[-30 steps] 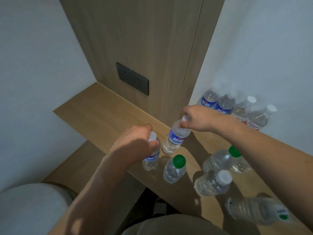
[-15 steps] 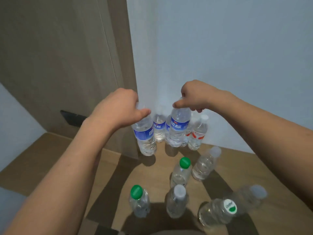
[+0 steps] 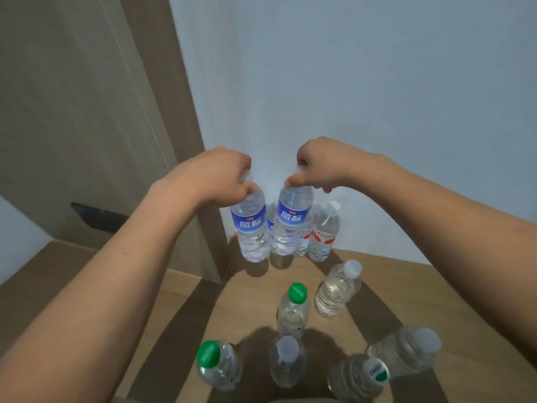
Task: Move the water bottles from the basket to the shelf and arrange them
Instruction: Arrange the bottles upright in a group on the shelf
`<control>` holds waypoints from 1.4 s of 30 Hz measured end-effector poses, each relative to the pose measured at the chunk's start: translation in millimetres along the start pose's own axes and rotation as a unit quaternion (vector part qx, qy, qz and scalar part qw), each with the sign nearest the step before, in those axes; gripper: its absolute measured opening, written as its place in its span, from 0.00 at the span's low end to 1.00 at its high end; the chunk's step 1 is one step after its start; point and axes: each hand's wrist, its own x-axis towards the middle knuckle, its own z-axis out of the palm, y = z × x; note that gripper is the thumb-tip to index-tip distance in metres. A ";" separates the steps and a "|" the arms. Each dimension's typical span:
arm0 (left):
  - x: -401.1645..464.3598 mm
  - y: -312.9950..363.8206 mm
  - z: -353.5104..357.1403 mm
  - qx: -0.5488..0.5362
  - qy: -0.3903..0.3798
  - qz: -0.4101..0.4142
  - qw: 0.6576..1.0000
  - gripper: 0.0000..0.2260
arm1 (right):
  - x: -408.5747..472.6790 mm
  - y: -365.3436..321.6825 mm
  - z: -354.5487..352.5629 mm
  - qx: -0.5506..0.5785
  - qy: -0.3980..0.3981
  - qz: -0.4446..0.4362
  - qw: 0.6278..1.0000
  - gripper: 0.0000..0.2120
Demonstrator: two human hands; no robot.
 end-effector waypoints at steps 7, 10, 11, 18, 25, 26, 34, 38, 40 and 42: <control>23.0 -1.6 88.4 -0.004 -0.117 0.001 0.993 0.15 | 23.5 9.8 100.0 0.000 -0.041 0.021 0.999 0.17; 31.4 -7.5 116.0 -0.010 -0.129 0.011 0.992 0.16 | 31.5 11.7 124.5 0.013 -0.048 0.012 0.999 0.16; 34.9 -10.1 122.6 -0.011 -0.130 0.011 0.991 0.16 | 34.4 11.5 129.5 0.022 -0.045 0.008 0.999 0.15; 54.0 -23.1 145.9 -0.014 -0.134 0.019 0.991 0.16 | 42.1 1.1 147.6 0.051 -0.031 0.020 0.998 0.15; 56.9 -26.2 154.5 -0.039 -0.131 0.013 0.990 0.11 | 39.5 1.4 152.0 0.105 -0.029 0.042 0.993 0.17; 56.2 -26.3 155.9 -0.047 -0.125 0.015 0.991 0.11 | 38.6 2.0 152.4 0.109 -0.040 0.048 0.992 0.16; 51.7 -28.2 151.9 -0.052 -0.108 -0.010 0.993 0.15 | 25.7 -4.1 141.4 0.153 -0.084 0.069 0.982 0.21; 42.5 -21.5 148.2 -0.058 -0.131 -0.038 0.989 0.21 | 4.0 -11.4 125.7 0.181 -0.109 0.035 0.977 0.21; 37.0 -17.6 148.0 -0.055 -0.137 -0.056 0.987 0.28 | -8.4 -8.1 119.6 0.187 -0.114 0.037 0.975 0.24; 24.1 -10.7 141.5 -0.049 -0.108 -0.074 0.990 0.31 | -25.6 -2.0 113.1 0.194 -0.098 0.053 0.975 0.27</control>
